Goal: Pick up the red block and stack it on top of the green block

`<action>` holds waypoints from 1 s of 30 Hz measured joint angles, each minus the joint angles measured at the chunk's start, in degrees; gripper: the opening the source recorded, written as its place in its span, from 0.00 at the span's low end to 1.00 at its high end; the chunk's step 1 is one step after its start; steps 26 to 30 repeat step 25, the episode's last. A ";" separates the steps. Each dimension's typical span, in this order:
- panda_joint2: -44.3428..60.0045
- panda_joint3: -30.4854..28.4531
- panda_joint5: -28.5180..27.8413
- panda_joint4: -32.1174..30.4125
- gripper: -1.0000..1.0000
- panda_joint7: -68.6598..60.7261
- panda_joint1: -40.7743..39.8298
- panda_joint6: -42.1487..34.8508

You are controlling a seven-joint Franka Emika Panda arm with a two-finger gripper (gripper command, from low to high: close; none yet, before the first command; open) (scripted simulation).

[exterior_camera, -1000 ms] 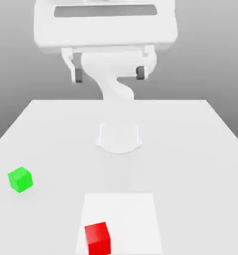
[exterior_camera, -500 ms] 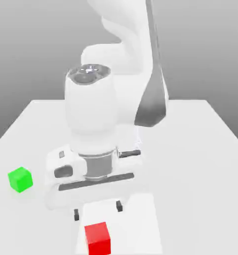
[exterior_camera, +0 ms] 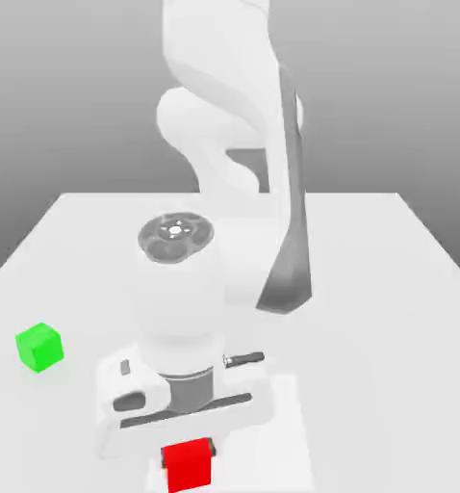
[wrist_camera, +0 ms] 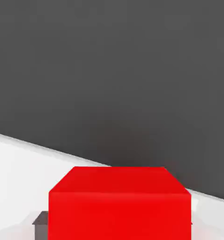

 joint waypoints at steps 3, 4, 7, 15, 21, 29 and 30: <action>-5.01 -4.20 -1.83 -2.69 0.00 3.22 -2.48 -2.18; -6.49 -6.19 -2.52 -3.88 0.00 4.67 -3.80 -2.40; -10.84 -12.07 -4.84 -7.62 0.00 9.36 -9.44 -2.79; -19.27 -19.67 -8.97 -16.56 0.00 19.59 -26.58 -2.01; -10.15 -16.83 2.73 -16.51 0.00 11.61 -27.09 6.02; -7.39 -14.36 6.18 -16.40 1.00 9.13 -28.92 8.33; -7.39 -14.36 6.18 -16.40 1.00 9.13 -28.92 8.33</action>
